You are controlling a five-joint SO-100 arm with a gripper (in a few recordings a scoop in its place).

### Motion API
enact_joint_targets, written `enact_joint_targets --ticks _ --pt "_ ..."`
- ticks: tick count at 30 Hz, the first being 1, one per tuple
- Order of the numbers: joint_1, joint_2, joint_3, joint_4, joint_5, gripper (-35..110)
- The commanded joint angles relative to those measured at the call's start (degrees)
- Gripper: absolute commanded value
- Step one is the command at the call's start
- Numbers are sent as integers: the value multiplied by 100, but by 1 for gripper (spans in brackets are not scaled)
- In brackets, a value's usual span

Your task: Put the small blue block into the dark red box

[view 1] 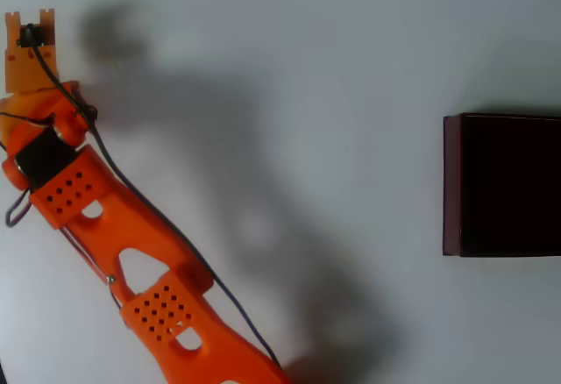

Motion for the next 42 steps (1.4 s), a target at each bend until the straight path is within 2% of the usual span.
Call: enact_joint_targets --ticks 1,9,16,22,29,35,39,42 --pt "-53 272 -141 501 -62 1" --pt "457 1292 -114 2057 -1116 1" --pt "1028 2391 492 2294 -2813 1" --pt "1600 4438 2979 2294 -3797 1" --pt "2742 7005 6214 2232 -4658 1" --pt "4289 10151 9800 1151 -5396 1" --pt "5520 11566 11109 984 -6003 0" --pt "6363 12691 12234 457 -6284 0"
